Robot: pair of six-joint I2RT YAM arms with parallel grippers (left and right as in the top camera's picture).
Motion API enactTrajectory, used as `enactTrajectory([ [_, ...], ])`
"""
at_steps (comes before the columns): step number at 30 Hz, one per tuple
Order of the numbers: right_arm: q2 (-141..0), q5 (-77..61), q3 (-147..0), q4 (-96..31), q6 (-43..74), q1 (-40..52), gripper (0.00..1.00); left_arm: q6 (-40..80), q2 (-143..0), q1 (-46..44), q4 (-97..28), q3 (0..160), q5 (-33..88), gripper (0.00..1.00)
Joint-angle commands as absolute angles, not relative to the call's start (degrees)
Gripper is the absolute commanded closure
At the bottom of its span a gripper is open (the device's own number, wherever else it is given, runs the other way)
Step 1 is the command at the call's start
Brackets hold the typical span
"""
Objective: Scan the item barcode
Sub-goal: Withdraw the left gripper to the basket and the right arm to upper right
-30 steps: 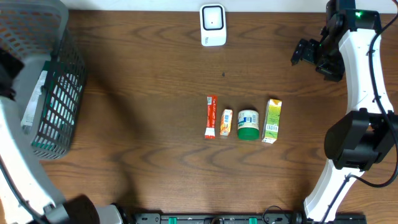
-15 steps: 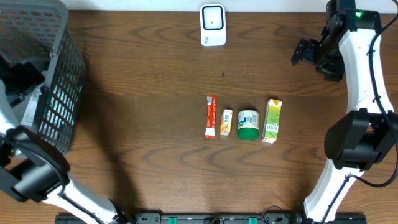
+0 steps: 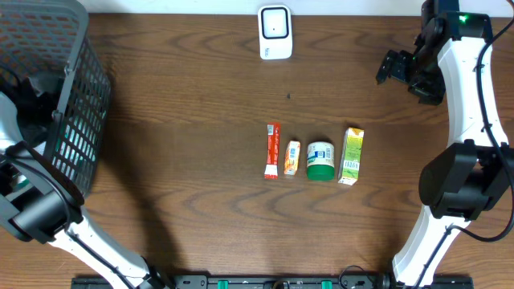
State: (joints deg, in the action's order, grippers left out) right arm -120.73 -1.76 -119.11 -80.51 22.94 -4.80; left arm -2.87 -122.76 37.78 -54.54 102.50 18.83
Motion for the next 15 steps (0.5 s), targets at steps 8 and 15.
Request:
enactTrajectory([
  [8,-119.48,-1.76,-119.94,-80.55,22.20,-4.80,0.01,-3.62,-124.51,37.80,-53.15,97.03,21.89,0.14],
  [15,-119.48,-1.76,-119.94,-80.55,22.20,-4.80,0.01,-3.62,-124.49,37.69,-53.54,95.48,30.68,0.32],
])
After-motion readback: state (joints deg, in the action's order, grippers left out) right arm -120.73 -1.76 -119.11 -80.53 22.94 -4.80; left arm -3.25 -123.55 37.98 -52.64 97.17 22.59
